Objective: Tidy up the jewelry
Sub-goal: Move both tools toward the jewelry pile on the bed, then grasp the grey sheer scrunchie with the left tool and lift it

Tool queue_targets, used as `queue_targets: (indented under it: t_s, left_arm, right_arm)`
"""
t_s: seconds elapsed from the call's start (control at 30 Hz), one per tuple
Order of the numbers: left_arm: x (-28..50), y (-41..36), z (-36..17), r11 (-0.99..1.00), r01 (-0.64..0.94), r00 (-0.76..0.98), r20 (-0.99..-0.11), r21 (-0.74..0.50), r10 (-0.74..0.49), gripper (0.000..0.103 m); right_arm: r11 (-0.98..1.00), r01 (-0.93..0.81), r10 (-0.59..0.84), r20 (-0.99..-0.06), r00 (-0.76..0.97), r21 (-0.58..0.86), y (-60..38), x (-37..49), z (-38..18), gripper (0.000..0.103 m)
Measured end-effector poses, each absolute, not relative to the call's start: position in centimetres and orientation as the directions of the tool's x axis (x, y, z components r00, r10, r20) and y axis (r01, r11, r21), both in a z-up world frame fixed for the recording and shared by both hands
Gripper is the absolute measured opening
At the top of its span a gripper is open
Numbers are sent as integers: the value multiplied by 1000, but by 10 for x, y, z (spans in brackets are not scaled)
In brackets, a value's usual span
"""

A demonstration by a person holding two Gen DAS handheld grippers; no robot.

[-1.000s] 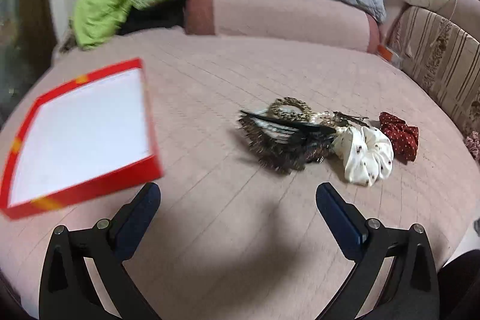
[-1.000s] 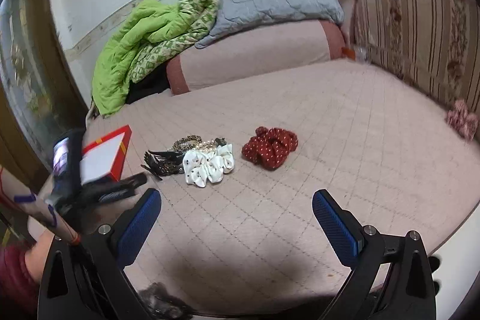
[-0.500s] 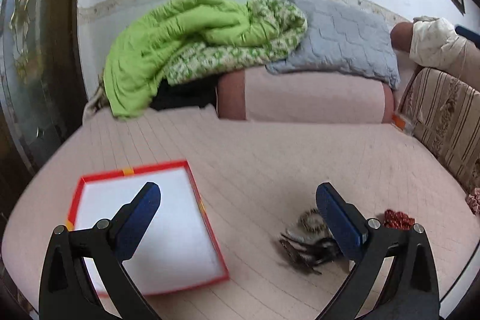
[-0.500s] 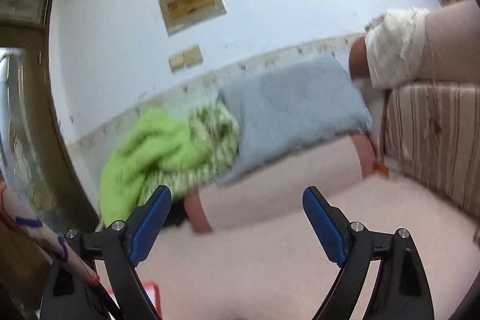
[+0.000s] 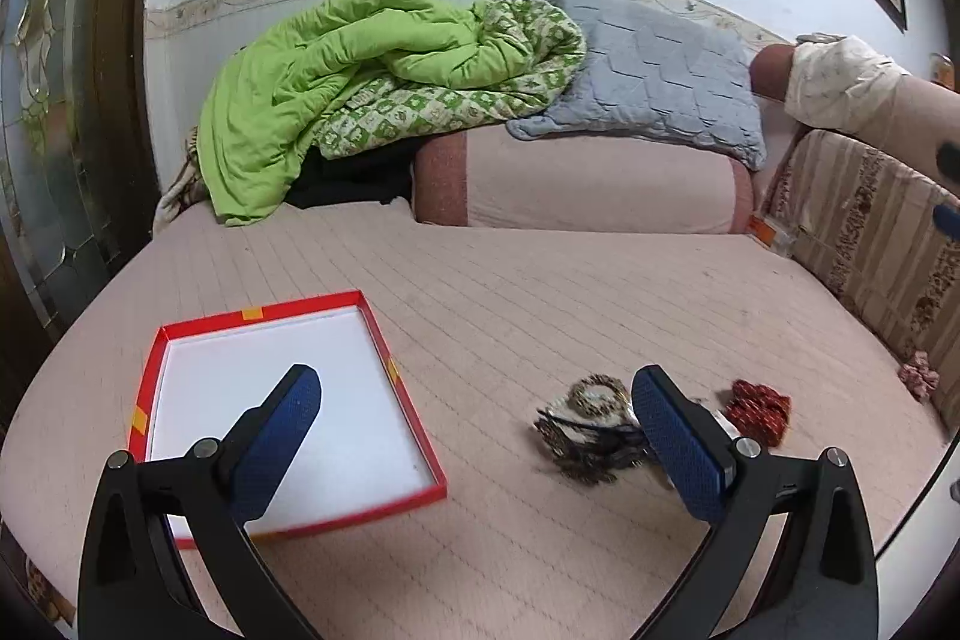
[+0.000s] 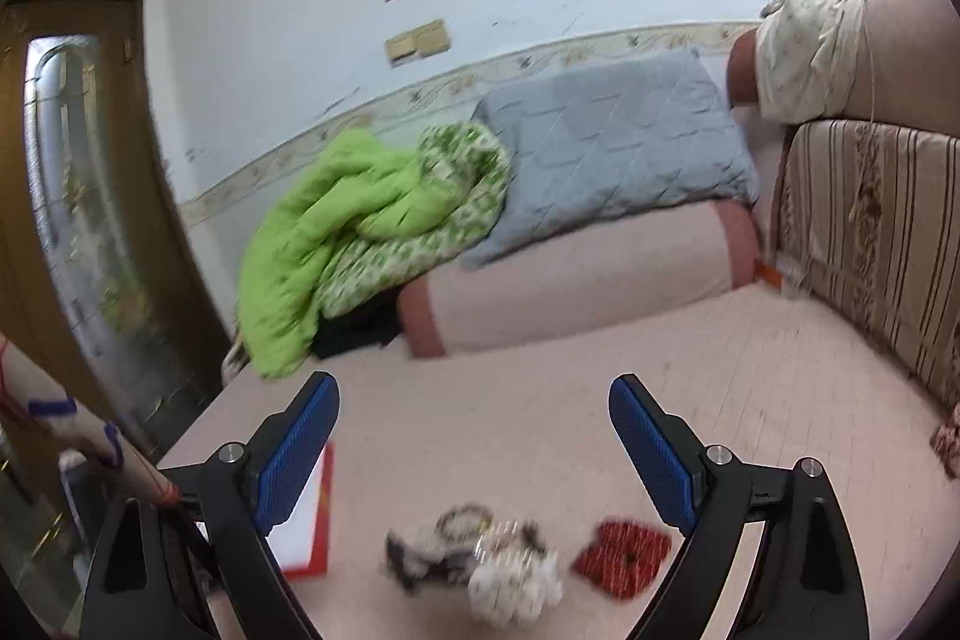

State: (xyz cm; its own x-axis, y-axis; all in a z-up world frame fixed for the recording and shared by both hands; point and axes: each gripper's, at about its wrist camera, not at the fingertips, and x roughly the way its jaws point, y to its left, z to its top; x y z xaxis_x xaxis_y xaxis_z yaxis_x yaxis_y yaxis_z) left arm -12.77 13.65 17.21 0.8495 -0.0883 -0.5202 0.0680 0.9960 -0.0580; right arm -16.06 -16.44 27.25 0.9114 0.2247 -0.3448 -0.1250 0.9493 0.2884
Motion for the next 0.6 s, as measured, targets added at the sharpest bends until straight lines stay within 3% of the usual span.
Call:
queue_targets:
  t_s: [0.23,0.37,0.6]
  left_arm:
    - [-179,144,170,973,208,838,-494,-100,-230,103]
    - [-204,147,168,949,275,785,-534,-155,-315,103]
    - [-252,113,131,858,464,535,-703,-219,-469,103]
  right_arm:
    - [925,-352,379,-430,819,144,-139,-221,238,94]
    - [924,-360,376,-478,794,129,-142,-246,216,94]
    - [942,-280,336,-517,787,186,-160,-245,193,94]
